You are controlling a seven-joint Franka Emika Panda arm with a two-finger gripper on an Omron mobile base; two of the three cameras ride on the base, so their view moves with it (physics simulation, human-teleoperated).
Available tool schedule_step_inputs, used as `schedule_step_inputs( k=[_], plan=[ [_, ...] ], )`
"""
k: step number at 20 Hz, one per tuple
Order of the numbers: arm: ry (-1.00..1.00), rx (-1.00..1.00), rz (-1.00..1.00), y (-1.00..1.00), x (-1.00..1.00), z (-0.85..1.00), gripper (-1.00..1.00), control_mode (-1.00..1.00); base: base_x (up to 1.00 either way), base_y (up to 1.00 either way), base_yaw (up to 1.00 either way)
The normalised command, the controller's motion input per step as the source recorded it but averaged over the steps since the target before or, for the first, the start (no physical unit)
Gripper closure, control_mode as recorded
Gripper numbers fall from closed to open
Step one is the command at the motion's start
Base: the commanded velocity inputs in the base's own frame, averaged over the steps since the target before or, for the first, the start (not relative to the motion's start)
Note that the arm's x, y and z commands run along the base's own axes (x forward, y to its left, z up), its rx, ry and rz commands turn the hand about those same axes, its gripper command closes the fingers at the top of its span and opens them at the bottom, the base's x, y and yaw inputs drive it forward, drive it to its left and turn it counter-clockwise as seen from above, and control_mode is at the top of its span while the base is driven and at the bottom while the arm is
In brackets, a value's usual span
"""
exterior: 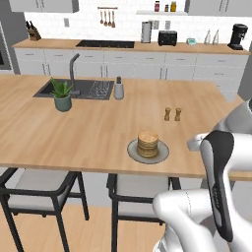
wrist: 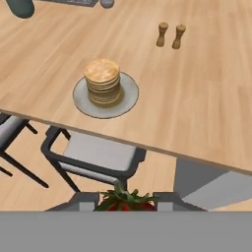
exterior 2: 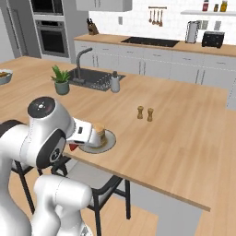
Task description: Take the strawberry from the fridge and place it on top of the pancake, located on the dining counter.
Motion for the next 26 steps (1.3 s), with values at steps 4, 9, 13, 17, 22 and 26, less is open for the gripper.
schedule_step_inputs(
  k=[4,9,13,17,22,26],
  plan=[
    [0.01,0.00,0.04,0.33,1.00,0.00,1.00,-1.00,0.00,0.00,0.00],
    [0.03,-0.01,0.00,0.53,1.00,-0.01,1.00,-1.00,0.00,0.00,0.00],
    [0.06,0.00,0.02,0.30,1.00,-0.24,1.00,-1.00,0.00,0.00,0.00],
    [0.06,0.00,0.08,0.01,0.85,-0.36,1.00,-1.00,0.00,0.00,0.00],
    [0.10,-0.01,0.04,0.00,0.30,-0.35,1.00,-1.00,0.00,0.00,0.00],
    [0.14,0.00,0.00,0.00,0.39,-0.25,1.00,-1.00,0.00,0.00,0.00]
  ],
)
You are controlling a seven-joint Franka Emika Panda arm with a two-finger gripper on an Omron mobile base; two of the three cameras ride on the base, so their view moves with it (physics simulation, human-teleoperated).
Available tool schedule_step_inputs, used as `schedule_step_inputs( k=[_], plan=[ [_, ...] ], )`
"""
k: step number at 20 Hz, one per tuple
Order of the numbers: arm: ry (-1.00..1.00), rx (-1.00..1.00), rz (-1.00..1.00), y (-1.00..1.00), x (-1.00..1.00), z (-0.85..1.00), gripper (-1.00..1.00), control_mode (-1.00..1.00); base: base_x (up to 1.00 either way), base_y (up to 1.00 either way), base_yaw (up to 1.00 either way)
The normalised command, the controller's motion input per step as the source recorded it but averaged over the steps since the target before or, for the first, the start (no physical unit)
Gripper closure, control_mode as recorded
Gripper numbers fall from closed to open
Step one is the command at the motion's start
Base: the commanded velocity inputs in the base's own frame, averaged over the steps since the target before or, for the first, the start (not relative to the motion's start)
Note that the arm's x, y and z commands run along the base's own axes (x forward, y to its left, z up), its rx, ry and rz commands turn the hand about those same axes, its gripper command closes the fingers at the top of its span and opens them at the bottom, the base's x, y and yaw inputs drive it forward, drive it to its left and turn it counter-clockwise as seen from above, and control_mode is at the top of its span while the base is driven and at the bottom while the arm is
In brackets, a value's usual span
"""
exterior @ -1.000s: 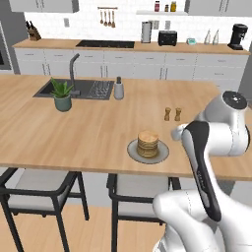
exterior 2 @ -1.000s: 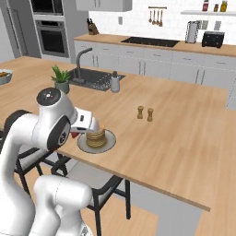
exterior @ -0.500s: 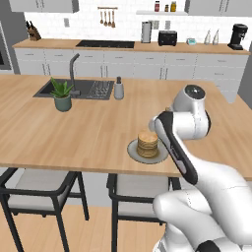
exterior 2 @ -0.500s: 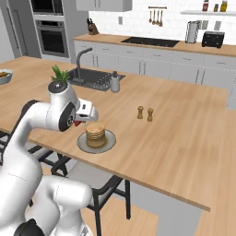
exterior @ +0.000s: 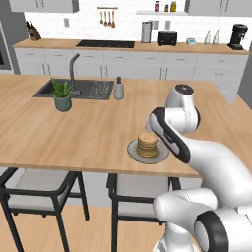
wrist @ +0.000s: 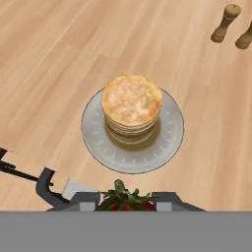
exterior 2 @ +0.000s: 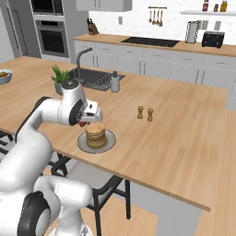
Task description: Take the strawberry from the fridge and place it on top of the pancake, located on the dining counter.
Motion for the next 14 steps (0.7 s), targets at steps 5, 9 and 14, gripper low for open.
schedule_step_inputs(
  k=[5,9,14],
  plan=[
    [0.18,-0.02,0.00,0.00,0.47,-0.21,1.00,-1.00,0.00,0.00,0.00],
    [0.12,-0.02,0.00,0.00,0.37,-0.34,1.00,-1.00,0.00,0.00,0.00],
    [0.05,-0.01,0.00,0.00,0.24,-0.33,1.00,-1.00,0.00,0.00,0.00]
  ],
)
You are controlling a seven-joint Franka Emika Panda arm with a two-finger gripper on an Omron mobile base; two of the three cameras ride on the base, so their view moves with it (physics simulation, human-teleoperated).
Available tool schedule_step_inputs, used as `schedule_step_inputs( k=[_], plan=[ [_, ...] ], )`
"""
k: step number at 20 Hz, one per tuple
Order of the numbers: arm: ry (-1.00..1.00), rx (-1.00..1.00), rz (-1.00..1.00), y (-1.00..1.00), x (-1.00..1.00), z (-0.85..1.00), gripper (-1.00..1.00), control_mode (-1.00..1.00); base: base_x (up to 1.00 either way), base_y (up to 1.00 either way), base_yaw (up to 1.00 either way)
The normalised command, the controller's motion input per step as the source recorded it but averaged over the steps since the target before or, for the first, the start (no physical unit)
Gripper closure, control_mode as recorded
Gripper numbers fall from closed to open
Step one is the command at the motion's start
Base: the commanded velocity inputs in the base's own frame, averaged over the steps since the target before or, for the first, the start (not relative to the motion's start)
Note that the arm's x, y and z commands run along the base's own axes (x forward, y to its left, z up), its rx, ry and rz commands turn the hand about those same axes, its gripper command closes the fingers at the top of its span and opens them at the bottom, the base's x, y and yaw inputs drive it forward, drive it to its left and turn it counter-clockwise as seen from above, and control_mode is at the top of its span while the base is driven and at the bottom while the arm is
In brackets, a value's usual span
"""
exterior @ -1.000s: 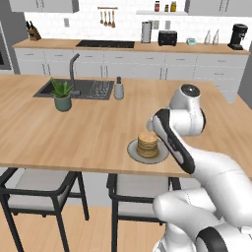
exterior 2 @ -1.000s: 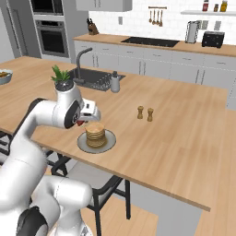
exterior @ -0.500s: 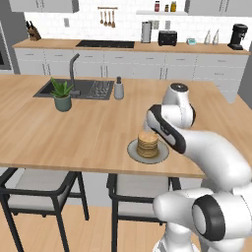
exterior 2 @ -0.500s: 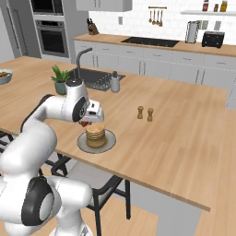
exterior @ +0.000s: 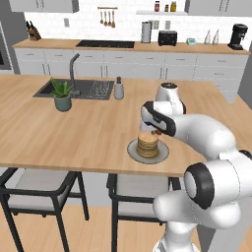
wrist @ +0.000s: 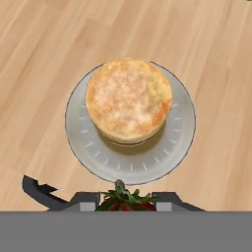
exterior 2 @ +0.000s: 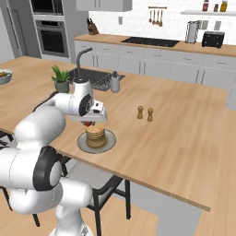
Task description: Take the strawberry from the fridge and place it on top of the pancake, located on the dining counter.
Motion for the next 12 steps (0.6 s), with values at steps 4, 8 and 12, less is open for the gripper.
schedule_step_inputs(
  k=[4,8,12],
  plan=[
    [0.00,-0.02,0.00,0.06,0.18,-0.34,1.00,-1.00,0.00,0.00,0.00],
    [0.00,-0.02,0.00,0.13,0.10,-0.19,1.00,-1.00,0.00,0.00,0.00],
    [0.00,-0.03,0.00,0.13,0.18,-0.11,1.00,-1.00,0.00,0.00,0.00]
  ],
)
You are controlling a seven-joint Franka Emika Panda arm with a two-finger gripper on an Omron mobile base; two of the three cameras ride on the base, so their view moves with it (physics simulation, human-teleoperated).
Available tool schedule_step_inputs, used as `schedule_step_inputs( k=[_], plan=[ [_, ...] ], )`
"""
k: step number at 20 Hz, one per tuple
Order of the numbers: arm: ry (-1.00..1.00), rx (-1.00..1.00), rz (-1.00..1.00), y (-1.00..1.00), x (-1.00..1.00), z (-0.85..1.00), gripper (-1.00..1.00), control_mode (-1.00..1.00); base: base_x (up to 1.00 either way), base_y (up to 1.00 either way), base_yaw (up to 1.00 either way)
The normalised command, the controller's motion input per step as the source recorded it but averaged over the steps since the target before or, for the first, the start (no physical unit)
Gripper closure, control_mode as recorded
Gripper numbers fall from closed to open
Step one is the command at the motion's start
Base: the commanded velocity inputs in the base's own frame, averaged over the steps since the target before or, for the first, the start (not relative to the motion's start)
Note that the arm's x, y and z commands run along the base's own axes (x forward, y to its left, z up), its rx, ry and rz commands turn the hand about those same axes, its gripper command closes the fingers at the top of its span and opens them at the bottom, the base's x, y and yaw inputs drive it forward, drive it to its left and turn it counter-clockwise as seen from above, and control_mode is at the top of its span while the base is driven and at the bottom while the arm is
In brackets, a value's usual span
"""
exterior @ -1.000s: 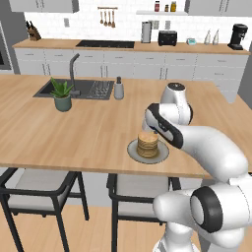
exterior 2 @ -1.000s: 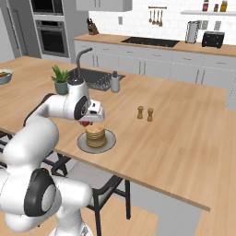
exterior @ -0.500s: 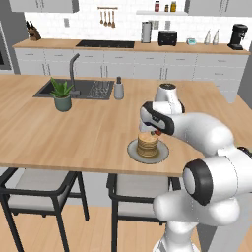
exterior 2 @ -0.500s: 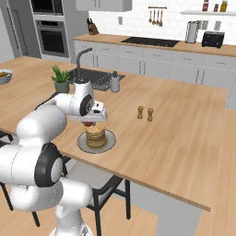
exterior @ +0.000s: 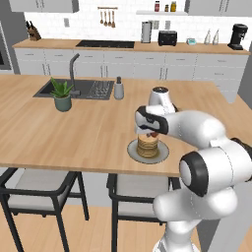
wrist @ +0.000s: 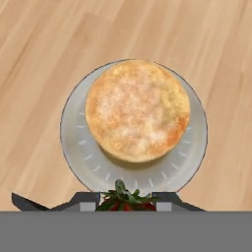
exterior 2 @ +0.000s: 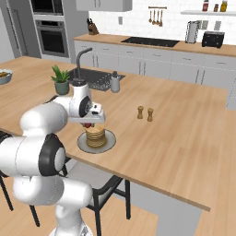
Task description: Take the strawberry from the fridge and place it on top of the pancake, located on the dining counter.
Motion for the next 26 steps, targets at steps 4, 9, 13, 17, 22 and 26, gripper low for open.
schedule_step_inputs(
  k=[4,9,13,17,22,26],
  plan=[
    [0.00,0.00,0.00,0.03,0.32,-0.14,1.00,-1.00,0.00,0.00,0.00],
    [-0.01,0.00,0.00,0.00,0.36,-0.12,1.00,-1.00,0.00,0.00,0.00],
    [0.00,0.00,0.00,0.00,0.34,-0.23,1.00,-1.00,0.00,0.00,0.00],
    [-0.02,0.00,0.00,0.01,0.20,-0.28,1.00,-1.00,0.00,0.00,0.00],
    [-0.04,0.00,0.00,0.00,0.19,-0.16,1.00,-1.00,0.00,0.00,0.00],
    [-0.07,0.00,0.00,0.00,0.05,-0.14,1.00,-1.00,0.00,0.00,0.00]
  ],
)
